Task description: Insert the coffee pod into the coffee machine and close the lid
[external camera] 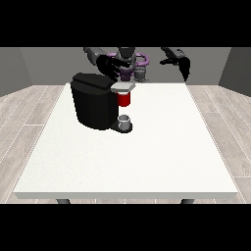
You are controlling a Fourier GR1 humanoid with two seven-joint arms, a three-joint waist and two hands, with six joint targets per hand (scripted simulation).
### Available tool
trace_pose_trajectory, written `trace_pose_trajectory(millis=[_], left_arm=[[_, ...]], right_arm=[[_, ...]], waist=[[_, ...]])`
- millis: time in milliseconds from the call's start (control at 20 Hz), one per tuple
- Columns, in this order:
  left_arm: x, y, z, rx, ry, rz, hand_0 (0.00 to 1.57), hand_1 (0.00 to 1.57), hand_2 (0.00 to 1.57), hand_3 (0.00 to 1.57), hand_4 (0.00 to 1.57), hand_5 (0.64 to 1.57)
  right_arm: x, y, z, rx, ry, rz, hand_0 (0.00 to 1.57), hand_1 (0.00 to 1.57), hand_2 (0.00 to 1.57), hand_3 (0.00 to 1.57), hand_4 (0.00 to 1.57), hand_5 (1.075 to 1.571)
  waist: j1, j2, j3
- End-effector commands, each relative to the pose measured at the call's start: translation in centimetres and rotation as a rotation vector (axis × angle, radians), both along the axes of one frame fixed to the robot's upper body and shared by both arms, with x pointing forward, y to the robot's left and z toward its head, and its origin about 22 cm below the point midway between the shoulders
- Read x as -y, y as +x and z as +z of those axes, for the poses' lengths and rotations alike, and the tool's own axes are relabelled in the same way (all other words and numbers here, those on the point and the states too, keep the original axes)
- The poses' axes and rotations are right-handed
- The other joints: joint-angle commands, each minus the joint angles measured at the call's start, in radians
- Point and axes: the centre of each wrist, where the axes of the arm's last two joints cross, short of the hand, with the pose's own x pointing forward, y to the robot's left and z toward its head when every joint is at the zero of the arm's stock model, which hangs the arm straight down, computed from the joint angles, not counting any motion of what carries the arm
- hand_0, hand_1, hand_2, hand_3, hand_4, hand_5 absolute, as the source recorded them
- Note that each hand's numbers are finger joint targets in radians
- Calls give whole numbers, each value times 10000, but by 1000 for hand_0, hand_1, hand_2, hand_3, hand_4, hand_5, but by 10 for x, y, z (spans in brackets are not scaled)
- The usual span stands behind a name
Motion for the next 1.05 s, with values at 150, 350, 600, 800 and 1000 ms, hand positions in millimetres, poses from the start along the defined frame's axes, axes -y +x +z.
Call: trace_pose_trajectory(millis=[150,350,600,800,1000], left_arm=[[-15,11,19,47,-6,-33,0,0,0,0,167,1571],[7,8,6,347,96,-122,0,0,0,0,0,1571],[7,-15,-20,230,-70,67,0,0,0,0,185,1571],[23,-16,-37,-492,-400,174,0,0,0,0,245,1571],[5,-18,-42,-772,-488,860,0,0,0,0,192,1571]], right_arm=[[-29,3,7,307,-463,308,0,0,0,0,110,1571],[-37,3,13,205,-174,651,0,0,0,0,125,1571],[-29,-13,-19,528,420,1479,0,0,0,0,178,1571],[-50,-53,-65,-566,1701,1786,0,0,0,0,269,1571],[-42,-91,-104,-1213,2474,1304,0,0,0,0,157,1571]], waist=[[49,-49,1],[-208,-203,0],[-339,-682,2],[-738,-1675,3],[-1502,-1917,3]])
